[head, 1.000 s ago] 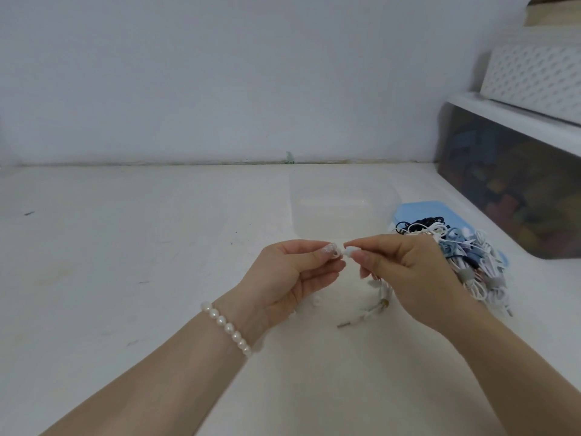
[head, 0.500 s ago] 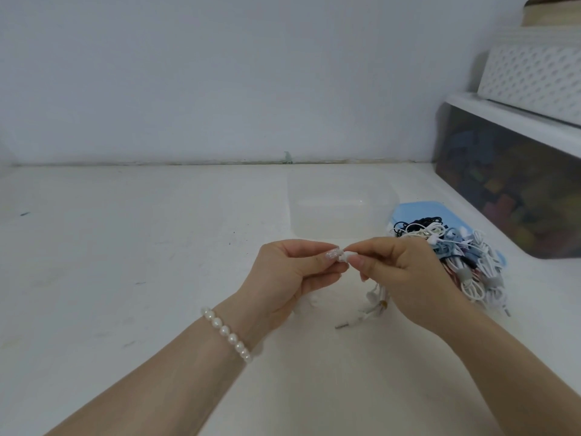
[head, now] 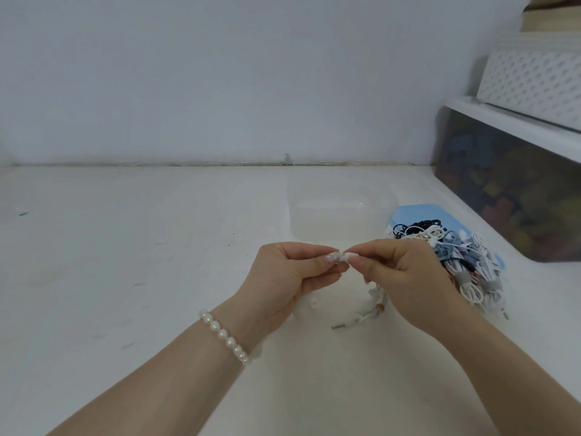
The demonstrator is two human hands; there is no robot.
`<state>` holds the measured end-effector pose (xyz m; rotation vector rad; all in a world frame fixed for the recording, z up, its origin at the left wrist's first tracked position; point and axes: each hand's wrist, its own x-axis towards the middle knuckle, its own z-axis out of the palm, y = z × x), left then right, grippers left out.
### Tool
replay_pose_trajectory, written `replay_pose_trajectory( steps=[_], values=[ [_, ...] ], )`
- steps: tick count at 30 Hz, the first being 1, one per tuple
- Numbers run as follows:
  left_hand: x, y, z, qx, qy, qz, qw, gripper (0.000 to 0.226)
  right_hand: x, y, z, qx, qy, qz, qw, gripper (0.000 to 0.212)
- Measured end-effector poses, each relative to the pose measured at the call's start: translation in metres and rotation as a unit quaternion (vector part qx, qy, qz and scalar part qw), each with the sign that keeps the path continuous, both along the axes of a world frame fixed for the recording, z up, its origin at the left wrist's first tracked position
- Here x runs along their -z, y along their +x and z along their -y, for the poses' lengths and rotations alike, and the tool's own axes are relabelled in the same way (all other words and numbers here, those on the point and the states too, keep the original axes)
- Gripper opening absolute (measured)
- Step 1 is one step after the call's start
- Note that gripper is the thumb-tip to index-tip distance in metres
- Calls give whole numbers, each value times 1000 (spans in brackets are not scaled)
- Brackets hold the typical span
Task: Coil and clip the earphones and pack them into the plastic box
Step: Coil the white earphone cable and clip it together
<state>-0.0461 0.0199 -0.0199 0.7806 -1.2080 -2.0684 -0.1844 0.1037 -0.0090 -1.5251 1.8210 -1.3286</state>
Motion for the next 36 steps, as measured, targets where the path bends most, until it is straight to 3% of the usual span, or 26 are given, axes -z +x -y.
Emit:
replay_pose_trajectory(
  steps=[23, 28, 33, 36],
  values=[
    [-1, 1, -4, -10, -20, 12, 1000, 8, 6, 0, 4, 28, 3, -21, 999, 19],
    [-1, 1, -6, -13, -24, 6, 1000, 8, 10, 3, 4, 60, -4, -57, 997, 22],
    [0, 0, -10, -10, -46, -2, 999, 12, 13, 7, 3, 113, -33, -164, 979, 11],
    [-1, 0, -13, -2, -55, -3, 998, 18, 13, 5, 2, 123, -41, -199, 971, 15]
  ],
)
